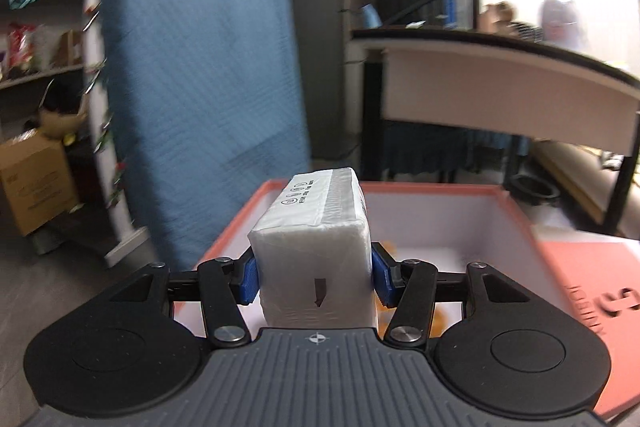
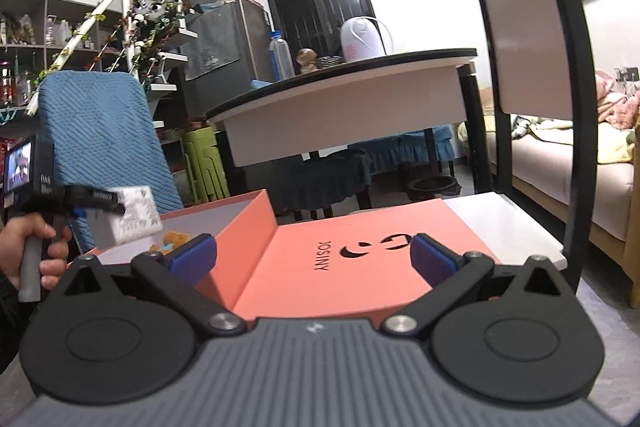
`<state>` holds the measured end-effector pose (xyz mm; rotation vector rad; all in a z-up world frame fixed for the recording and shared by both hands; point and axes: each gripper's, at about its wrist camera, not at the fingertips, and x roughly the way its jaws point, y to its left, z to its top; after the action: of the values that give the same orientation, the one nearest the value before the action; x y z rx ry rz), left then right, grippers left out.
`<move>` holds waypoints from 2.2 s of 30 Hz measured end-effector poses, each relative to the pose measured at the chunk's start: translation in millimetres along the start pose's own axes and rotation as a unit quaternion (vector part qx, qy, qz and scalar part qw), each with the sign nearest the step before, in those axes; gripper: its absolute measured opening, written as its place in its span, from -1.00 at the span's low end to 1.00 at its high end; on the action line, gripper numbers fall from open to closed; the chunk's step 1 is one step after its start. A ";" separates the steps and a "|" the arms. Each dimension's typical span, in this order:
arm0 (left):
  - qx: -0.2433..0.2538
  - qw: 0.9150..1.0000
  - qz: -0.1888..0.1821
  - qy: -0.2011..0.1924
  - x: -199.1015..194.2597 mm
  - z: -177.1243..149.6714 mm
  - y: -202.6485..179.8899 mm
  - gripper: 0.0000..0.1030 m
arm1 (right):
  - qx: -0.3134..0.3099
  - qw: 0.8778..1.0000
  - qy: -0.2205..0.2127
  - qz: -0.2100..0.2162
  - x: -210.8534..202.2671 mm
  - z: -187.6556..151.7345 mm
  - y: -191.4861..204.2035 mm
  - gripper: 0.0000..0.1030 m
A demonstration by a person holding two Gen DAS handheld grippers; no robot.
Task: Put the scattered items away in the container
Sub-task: 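Carry the tissue pack into the pink box and open the left gripper, then move both tools toward the pink box lid lying beside the box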
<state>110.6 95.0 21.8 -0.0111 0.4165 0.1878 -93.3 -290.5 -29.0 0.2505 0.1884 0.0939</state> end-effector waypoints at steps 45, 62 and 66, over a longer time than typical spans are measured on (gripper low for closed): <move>0.019 0.992 -0.117 -0.053 -171.6 -29.9 -18.1 0.99 | -0.038 0.999 -0.001 0.039 -28.1 53.1 32.4 1.00; 0.059 0.983 -0.173 -0.033 -172.6 -45.9 -67.1 0.99 | -0.033 0.997 0.041 0.051 -90.2 115.7 14.0 1.00; 0.048 0.983 -0.177 -0.016 -159.6 -52.7 -74.0 0.99 | -0.041 0.996 0.070 0.041 -70.0 113.6 5.5 1.00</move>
<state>-40.2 -8.9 35.9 0.0126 0.3848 -0.1821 -139.8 -320.2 92.6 0.1705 0.3136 0.1999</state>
